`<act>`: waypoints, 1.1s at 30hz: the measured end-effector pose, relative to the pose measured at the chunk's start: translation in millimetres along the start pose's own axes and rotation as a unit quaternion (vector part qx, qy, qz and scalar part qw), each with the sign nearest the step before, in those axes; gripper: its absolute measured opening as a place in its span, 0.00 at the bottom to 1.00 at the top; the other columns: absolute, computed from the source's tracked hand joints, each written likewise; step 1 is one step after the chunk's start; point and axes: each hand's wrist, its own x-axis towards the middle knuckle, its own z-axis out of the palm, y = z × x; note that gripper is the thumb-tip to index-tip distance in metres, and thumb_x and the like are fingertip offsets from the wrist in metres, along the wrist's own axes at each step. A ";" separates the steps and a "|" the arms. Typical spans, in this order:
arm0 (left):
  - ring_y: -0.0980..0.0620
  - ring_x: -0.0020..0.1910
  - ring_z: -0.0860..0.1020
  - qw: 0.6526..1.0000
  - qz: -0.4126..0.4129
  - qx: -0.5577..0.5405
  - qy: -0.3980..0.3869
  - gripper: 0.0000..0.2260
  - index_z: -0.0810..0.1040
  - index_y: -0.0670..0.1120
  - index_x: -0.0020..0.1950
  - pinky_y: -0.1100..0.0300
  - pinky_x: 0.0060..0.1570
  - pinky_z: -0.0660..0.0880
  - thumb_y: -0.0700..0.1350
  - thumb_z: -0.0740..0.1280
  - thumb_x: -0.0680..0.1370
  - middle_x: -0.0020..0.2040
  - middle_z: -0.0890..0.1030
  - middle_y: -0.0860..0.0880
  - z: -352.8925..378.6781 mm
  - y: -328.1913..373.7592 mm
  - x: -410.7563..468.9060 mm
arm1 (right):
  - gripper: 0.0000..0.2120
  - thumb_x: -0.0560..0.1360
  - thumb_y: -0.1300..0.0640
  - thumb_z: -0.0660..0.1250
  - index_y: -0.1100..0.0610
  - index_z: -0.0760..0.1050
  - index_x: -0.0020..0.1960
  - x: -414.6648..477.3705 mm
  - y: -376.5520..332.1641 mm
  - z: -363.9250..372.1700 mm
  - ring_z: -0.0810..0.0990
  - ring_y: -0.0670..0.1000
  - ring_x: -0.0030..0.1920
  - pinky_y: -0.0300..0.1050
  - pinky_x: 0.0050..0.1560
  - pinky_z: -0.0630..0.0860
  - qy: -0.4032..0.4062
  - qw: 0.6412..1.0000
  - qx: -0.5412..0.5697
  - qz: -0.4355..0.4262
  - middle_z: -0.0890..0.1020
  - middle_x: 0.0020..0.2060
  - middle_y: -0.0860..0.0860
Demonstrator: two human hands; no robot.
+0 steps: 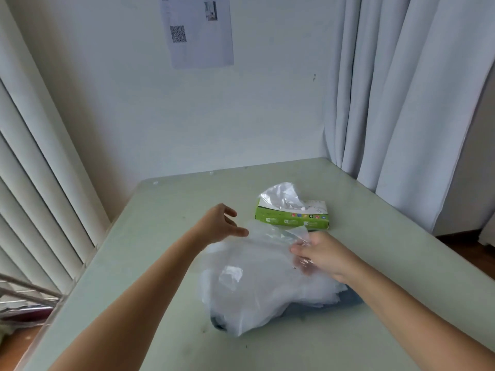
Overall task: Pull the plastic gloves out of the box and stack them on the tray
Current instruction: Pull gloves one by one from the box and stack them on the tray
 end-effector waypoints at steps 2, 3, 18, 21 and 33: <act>0.53 0.42 0.73 0.992 0.044 0.093 0.069 0.27 0.70 0.44 0.64 0.63 0.38 0.68 0.46 0.77 0.69 0.49 0.75 0.50 11.1 -7.9 -1.2 | 0.07 0.76 0.65 0.65 0.62 0.75 0.39 8.2 14.6 1.8 0.78 0.53 0.27 0.43 0.30 0.73 0.016 0.999 -0.051 0.012 0.80 0.28 0.55; 0.51 0.48 0.73 0.980 0.080 0.146 0.107 0.26 0.69 0.45 0.65 0.62 0.43 0.68 0.47 0.75 0.71 0.53 0.74 0.49 17.5 -9.5 -4.9 | 0.06 0.75 0.62 0.66 0.62 0.76 0.39 11.0 20.3 3.4 0.80 0.55 0.30 0.45 0.33 0.75 0.019 0.997 -0.078 0.017 0.80 0.29 0.54; 0.47 0.76 0.35 0.872 0.163 0.418 -0.197 0.34 0.37 0.54 0.78 0.40 0.72 0.36 0.66 0.49 0.79 0.78 0.35 0.53 88.4 -31.7 -28.5 | 0.06 0.74 0.59 0.68 0.58 0.75 0.49 7.2 23.4 -10.8 0.77 0.55 0.47 0.46 0.47 0.70 0.172 0.915 -0.355 -0.081 0.79 0.45 0.52; 0.45 0.75 0.32 0.870 0.158 0.421 -0.202 0.36 0.34 0.57 0.76 0.33 0.69 0.35 0.69 0.49 0.77 0.77 0.32 0.53 88.0 -33.2 -25.7 | 0.19 0.71 0.68 0.69 0.59 0.74 0.61 0.2 15.6 4.0 0.72 0.51 0.59 0.40 0.58 0.66 0.189 0.849 -0.365 -0.332 0.76 0.58 0.52; 0.51 0.75 0.32 0.862 0.125 0.452 -0.191 0.53 0.31 0.56 0.76 0.47 0.73 0.34 0.80 0.46 0.59 0.77 0.32 0.50 51.9 -55.6 -41.6 | 0.41 0.73 0.30 0.47 0.47 0.38 0.78 4.6 32.7 -13.3 0.37 0.43 0.76 0.40 0.74 0.37 -0.186 0.819 -0.534 -0.099 0.37 0.76 0.44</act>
